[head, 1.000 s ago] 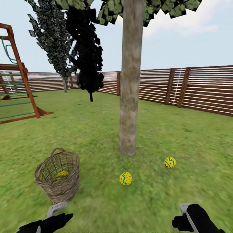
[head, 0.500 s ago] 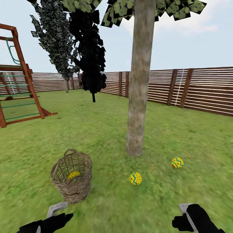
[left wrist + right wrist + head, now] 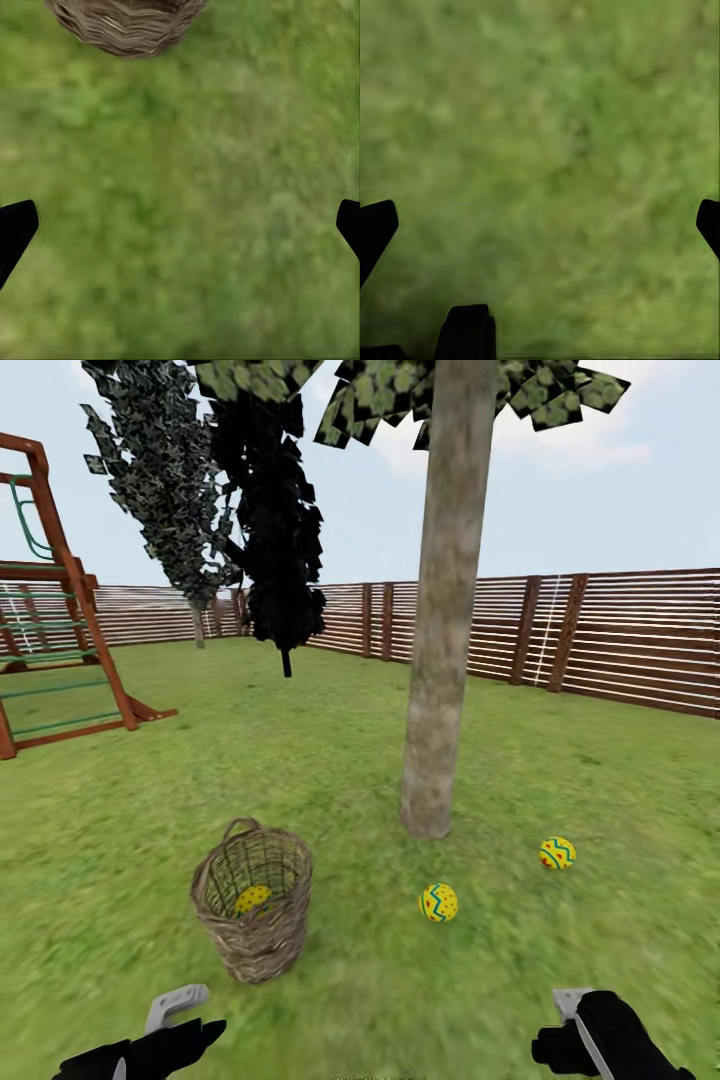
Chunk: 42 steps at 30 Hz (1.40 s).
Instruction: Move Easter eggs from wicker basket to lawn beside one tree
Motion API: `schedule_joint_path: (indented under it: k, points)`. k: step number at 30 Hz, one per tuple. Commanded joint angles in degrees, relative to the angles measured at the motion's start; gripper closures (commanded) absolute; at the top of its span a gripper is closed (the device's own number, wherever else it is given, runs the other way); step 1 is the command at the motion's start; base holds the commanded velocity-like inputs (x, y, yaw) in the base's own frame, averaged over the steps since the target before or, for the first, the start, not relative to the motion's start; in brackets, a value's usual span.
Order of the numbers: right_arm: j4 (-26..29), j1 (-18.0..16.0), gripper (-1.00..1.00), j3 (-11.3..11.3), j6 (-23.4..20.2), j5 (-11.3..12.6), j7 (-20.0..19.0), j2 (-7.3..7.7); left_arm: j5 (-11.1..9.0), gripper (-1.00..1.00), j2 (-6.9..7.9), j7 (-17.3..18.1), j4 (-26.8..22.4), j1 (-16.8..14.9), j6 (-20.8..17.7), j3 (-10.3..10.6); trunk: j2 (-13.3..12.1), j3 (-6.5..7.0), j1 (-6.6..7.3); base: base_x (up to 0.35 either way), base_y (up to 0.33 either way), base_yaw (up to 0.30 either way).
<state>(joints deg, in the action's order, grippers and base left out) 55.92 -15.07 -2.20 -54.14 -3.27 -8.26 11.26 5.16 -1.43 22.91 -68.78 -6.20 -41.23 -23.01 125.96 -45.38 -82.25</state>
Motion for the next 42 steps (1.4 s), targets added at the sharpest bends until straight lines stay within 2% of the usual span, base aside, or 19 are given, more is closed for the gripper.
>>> schedule_joint_path:
  k: [1, 13, 26, 42]
  points:
    - [0.1, 0.0, -1.00, -0.1, -0.3, -0.4, -0.4, -0.01, 0.5, -1.00, -0.07, 0.6, 0.0, 0.0, -0.2, -0.2, 0.0, -0.02, 0.02, -0.087, 0.331, -0.263]
    - [0.0, 0.0, -1.00, -0.1, -0.3, -0.6, -0.4, -0.01, 0.6, -1.00, -0.11, 0.6, 0.0, 0.0, -0.1, -0.1, 0.0, 0.13, 0.02, -0.087, 0.331, -0.289]
    - [0.0, 0.0, -1.00, -0.1, -0.3, -0.4, -0.4, -0.01, 0.6, -1.00, -0.09, 0.6, 0.0, 0.0, -0.1, -0.1, 0.0, -0.67, 0.02, -0.087, 0.331, -0.238]
    - [-0.1, 0.0, -1.00, 0.1, -0.2, -0.5, -0.4, -0.10, 0.6, -1.00, -0.14, 0.6, 0.0, 0.0, -0.1, -0.1, 0.0, -1.06, 0.02, -0.087, 0.331, -0.065]
